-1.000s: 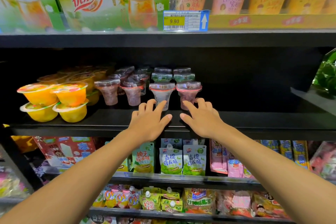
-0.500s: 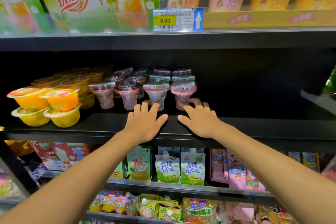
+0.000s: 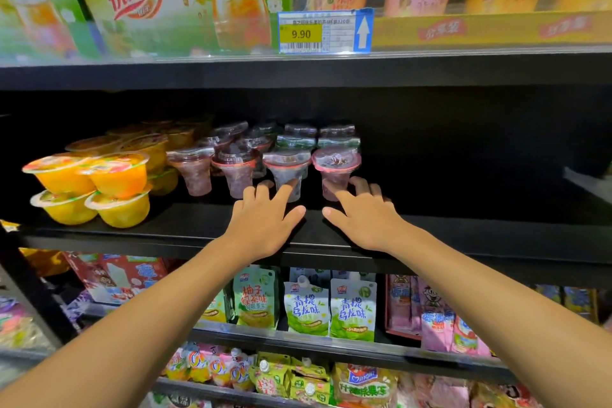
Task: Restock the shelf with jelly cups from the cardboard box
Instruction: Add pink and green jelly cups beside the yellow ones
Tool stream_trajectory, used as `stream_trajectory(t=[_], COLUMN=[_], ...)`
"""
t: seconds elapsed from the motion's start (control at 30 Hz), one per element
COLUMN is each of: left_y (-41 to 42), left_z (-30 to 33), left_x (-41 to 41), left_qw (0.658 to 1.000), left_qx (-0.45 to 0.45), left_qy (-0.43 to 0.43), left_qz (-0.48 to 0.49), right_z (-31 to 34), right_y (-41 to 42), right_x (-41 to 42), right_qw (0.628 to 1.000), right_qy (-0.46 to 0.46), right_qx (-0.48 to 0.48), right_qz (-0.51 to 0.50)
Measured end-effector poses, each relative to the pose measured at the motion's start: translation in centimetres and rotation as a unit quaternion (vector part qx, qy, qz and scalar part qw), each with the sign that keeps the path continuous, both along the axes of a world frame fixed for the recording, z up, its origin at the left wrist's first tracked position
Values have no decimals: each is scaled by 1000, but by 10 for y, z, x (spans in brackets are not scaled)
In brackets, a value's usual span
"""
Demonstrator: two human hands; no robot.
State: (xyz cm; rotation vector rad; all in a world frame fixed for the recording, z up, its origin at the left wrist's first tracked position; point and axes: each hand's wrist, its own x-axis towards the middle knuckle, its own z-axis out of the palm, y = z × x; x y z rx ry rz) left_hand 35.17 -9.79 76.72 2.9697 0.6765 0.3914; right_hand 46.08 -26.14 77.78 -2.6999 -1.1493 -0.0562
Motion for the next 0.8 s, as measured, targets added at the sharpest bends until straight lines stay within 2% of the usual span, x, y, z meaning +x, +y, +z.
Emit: stream_trajectory(t=[0.13,0.43,0.8], left_y=[-3,1,65], left_z=[1,-12,-42], left_x=[-6,-61,-171], left_qw=[1000,995,984], left_qx=[-9,-59,-35], left_qy=[-21,-72,-138], left_qz=[-16,-42,-104], right_z=[2,-2,-11], right_y=[-5,-8,52], right_x=[-6,-49,-163], right_qw=[1000,995,995], right_qy=[-6,42,-18], right_qx=[1,63,71], right_qz=[-7,70,64])
